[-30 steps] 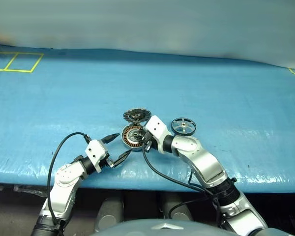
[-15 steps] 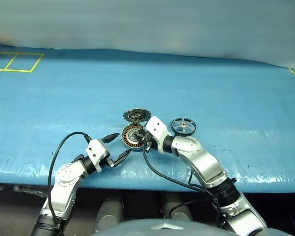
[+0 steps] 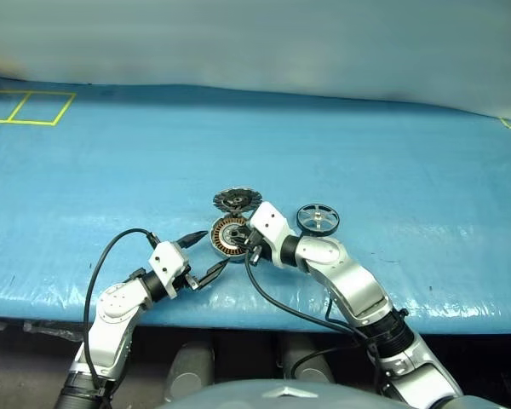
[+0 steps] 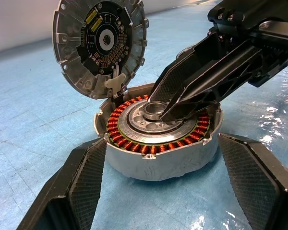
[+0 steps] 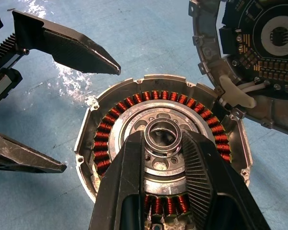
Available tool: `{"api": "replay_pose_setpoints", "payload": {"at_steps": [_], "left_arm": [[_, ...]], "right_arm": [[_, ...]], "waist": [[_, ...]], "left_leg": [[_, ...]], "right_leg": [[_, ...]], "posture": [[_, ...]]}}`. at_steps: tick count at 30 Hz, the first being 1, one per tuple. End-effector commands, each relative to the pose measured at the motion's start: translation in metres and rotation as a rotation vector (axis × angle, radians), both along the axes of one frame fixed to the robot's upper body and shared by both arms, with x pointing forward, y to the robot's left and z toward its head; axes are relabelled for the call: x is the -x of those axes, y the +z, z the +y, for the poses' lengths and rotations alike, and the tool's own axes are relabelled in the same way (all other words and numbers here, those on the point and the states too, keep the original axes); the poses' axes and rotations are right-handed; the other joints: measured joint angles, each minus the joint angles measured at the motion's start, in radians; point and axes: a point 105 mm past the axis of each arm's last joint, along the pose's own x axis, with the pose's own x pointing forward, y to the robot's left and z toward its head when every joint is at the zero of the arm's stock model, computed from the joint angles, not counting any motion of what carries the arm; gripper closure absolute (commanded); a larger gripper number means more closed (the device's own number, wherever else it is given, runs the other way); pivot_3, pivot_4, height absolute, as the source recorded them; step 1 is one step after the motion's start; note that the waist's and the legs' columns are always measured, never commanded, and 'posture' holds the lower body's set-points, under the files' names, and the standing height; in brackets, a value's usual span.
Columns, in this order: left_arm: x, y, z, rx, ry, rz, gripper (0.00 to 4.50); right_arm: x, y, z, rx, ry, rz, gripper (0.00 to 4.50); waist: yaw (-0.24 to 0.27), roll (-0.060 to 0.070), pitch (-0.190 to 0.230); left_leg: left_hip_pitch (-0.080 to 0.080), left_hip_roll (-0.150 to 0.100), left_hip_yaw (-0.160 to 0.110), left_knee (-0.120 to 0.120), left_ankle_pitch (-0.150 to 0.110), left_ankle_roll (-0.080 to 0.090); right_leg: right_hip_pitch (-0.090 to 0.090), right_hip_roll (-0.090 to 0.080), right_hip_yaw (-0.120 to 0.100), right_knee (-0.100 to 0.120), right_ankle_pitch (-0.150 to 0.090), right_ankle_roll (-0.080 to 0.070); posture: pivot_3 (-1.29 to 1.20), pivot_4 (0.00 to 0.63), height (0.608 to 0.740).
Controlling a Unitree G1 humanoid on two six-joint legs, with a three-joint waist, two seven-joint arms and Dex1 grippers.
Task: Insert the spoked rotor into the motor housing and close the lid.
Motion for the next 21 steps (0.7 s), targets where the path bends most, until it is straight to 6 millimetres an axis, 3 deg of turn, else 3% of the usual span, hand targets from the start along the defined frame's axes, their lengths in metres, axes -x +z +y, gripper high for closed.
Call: {"api": "replay_pose_setpoints", "payload": {"at_steps": [1,9,13,21], "left_arm": [[0.0,0.003,-0.001,-0.001,-0.001,-0.021,0.48],[0.0,0.003,-0.001,-0.001,0.002,-0.022,0.48],[0.0,0.003,-0.002,0.0,0.0,-0.023,0.48],[0.0,0.002,-0.002,-0.002,0.0,-0.019,0.48]], "right_arm": [[0.0,0.006,0.005,-0.017,0.019,-0.017,3.73],[0.0,0.004,0.004,-0.022,0.012,0.002,3.73],[-0.001,0.006,0.003,-0.012,0.007,-0.025,2.42],[0.0,0.018,0.006,-0.069,0.016,-0.039,2.42]], "waist": [[0.0,0.0,0.0],[0.0,0.0,0.0],[0.0,0.0,0.0],[0.0,0.0,0.0]], "left_leg": [[0.0,0.0,0.0,0.0,0.0,0.0],[0.0,0.0,0.0,0.0,0.0,0.0],[0.0,0.0,0.0,0.0,0.0,0.0],[0.0,0.0,0.0,0.0,0.0,0.0]], "right_leg": [[0.0,0.0,0.0,0.0,0.0,0.0],[0.0,0.0,0.0,0.0,0.0,0.0],[0.0,0.0,0.0,0.0,0.0,0.0],[0.0,0.0,0.0,0.0,0.0,0.0]], "posture": [[0.0,0.15,0.74],[0.0,0.15,0.74],[0.0,0.15,0.74],[0.0,0.15,0.74]]}}
